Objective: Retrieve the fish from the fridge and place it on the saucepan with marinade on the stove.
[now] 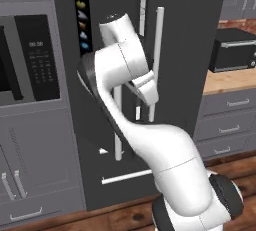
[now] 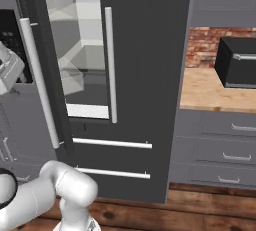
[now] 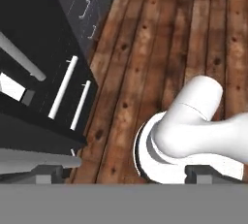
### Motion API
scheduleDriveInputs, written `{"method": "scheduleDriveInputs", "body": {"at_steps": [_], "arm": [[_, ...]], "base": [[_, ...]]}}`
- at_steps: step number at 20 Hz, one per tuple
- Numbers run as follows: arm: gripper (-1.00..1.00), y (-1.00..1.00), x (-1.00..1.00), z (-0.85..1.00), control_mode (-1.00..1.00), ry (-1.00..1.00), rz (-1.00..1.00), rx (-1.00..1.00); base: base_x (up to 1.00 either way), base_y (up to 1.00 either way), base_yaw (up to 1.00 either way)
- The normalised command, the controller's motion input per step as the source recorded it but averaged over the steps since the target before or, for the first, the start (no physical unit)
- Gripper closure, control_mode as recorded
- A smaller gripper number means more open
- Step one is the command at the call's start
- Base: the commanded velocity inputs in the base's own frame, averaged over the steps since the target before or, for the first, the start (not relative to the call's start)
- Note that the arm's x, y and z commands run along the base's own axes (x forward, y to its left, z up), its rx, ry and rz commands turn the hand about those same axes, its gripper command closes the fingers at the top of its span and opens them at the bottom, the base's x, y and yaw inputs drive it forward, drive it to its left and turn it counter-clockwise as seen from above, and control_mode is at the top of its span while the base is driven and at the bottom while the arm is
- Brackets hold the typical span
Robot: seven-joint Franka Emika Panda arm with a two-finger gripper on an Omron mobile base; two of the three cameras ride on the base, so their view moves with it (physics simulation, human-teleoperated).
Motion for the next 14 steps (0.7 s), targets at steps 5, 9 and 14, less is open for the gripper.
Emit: {"method": "scheduleDriveInputs", "body": {"at_steps": [5, 9, 14], "arm": [[-1.00, -0.93, 0.40, -0.06, -1.00, 0.00, 0.19, 0.71], [-1.00, -0.71, 0.65, -0.25, -1.00, 0.00, 0.17, 0.53], [-1.00, -0.61, 0.79, -0.30, -1.00, -0.02, 0.08, 0.46]], "base": [[0.00, 0.00, 0.00], [0.00, 0.00, 0.00], [0.00, 0.00, 0.00]]}}
